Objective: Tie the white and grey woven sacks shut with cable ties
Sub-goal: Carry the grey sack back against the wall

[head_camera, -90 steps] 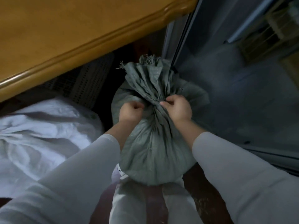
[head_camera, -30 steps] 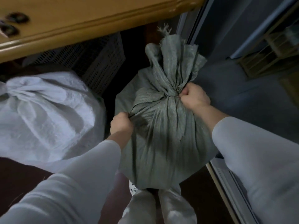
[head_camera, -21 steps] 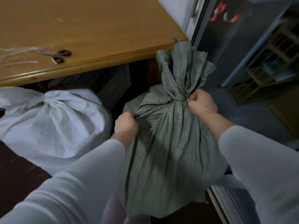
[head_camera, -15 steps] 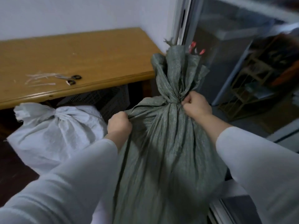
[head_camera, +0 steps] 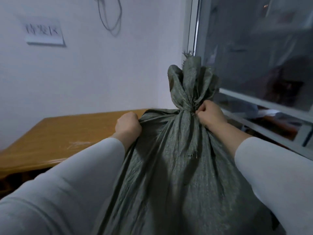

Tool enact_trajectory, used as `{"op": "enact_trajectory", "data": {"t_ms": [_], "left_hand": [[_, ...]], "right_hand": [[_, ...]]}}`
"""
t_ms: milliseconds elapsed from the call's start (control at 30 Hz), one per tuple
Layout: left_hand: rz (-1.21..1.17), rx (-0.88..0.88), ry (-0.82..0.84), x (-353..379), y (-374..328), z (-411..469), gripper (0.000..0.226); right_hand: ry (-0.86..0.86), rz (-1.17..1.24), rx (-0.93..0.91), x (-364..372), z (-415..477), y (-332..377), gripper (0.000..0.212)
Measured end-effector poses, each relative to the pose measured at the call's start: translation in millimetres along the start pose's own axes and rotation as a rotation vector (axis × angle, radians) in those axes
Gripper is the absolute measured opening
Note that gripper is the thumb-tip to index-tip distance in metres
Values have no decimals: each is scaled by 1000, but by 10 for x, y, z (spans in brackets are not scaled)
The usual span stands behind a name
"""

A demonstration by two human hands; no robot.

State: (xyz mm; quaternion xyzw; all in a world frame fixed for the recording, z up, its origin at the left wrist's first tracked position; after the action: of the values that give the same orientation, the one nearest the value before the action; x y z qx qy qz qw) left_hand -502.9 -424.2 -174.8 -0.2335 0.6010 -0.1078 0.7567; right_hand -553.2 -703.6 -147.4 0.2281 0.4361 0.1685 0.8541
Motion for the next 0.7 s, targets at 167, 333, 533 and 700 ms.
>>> {"op": "enact_trajectory", "data": {"t_ms": [167,333,533,700], "left_hand": [[-50,67,-118,-737,-439,209,20],[-83,103,-216,-1378,-788,648,21],[-101,135,-316,-1867,-997,1359,17],[-107,154,-367,-2088,-1084,2058,18]], "right_hand": [[-121,32,-45,-486,390,360,28],[-207,31,-133,-756,925,757,31],[-249,46,-183,-670,1697,1136,28],[-312,52,-211,-448,2338,1403,27]]}}
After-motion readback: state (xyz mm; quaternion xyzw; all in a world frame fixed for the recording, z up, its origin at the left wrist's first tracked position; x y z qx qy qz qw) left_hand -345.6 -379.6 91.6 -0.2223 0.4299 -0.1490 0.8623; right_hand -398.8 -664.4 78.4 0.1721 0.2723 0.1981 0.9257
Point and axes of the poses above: each hand's wrist, its own z-axis towards the middle knuckle, its own x-axis out of the palm, y = z × x, the point moved 10 cm from there along z, towards the middle knuckle, and after that the axes turned 14 degrees about -x, right-handed, at the moved point
